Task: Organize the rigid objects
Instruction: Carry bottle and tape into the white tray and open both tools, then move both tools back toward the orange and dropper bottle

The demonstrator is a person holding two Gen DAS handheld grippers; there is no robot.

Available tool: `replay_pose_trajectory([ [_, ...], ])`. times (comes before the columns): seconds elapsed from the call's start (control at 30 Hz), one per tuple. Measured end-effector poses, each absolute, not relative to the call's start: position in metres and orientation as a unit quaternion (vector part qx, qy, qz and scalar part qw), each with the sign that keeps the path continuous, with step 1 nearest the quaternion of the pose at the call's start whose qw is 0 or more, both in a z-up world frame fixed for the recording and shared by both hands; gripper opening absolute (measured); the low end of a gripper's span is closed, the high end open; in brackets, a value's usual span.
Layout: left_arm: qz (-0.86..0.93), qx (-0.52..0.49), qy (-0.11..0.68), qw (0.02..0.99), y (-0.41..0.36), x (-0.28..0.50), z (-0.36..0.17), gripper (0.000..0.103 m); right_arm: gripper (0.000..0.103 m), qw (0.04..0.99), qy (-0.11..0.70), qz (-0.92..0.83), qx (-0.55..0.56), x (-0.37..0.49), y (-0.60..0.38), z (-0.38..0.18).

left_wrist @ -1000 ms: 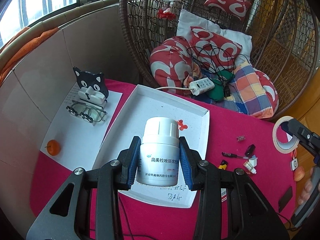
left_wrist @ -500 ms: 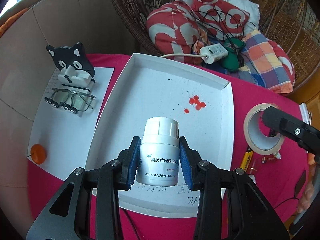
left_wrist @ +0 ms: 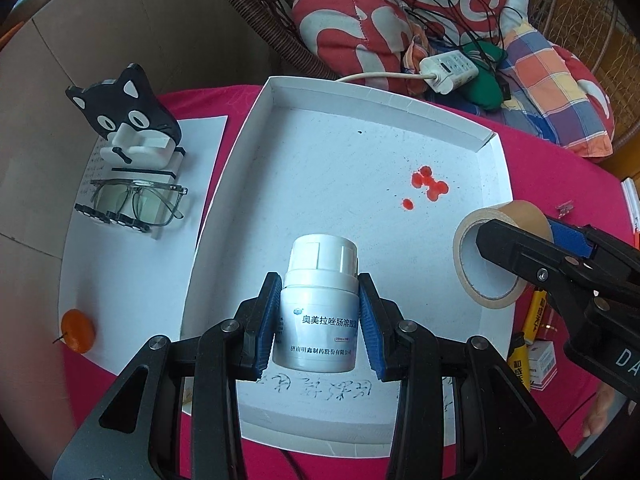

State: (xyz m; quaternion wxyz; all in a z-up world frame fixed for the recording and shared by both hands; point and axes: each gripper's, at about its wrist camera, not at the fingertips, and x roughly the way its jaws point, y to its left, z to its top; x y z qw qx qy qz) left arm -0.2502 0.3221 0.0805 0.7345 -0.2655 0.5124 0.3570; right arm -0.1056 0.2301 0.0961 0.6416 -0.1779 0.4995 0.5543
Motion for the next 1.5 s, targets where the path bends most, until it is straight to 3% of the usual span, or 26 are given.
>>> replay_pose_trajectory([
  [0.17, 0.356, -0.300, 0.502, 0.729, 0.325, -0.256, 0.078, 0.038, 0.049, 0.659, 0.481, 0.549, -0.181, -0.108, 0.229, 0.098],
  [0.23, 0.354, -0.318, 0.491, 0.730, 0.324, -0.261, 0.079, 0.046, 0.050, 0.667, 0.467, 0.550, -0.185, -0.110, 0.225, 0.103],
  [0.27, 0.360, -0.321, 0.486, 0.729, 0.323, -0.263, 0.080, 0.076, 0.053, 0.668, 0.465, 0.551, -0.184, -0.111, 0.223, 0.104],
  [0.3, 0.368, -0.321, 0.482, 0.728, 0.322, -0.266, 0.081, 0.098, 0.073, 0.671, 0.462, 0.551, -0.182, -0.111, 0.218, 0.105],
  [0.33, 0.376, -0.320, 0.477, 0.727, 0.320, -0.268, 0.082, 0.103, 0.087, 0.674, 0.461, 0.550, -0.178, -0.111, 0.214, 0.106],
  [0.37, 0.385, -0.316, 0.472, 0.728, 0.319, -0.270, 0.083, 0.103, 0.103, 0.679, 0.456, 0.550, -0.170, -0.110, 0.207, 0.108],
  [0.9, 0.327, -0.281, 0.456, 0.778, 0.226, -0.245, 0.104, 0.103, 0.103, 0.742, 0.444, 0.488, -0.119, -0.049, 0.102, 0.137],
  [1.23, 0.194, -0.234, 0.531, 0.791, 0.113, -0.214, 0.082, 0.103, 0.103, 0.755, 0.478, 0.436, -0.106, 0.014, 0.026, 0.123],
  [1.4, 0.206, -0.252, 0.547, 0.771, 0.100, -0.209, 0.063, 0.085, 0.103, 0.756, 0.489, 0.418, -0.122, 0.037, 0.001, 0.113],
  [1.5, 0.216, -0.259, 0.551, 0.764, 0.095, -0.209, 0.054, 0.082, 0.103, 0.735, 0.492, 0.441, -0.152, 0.040, -0.008, 0.105],
])
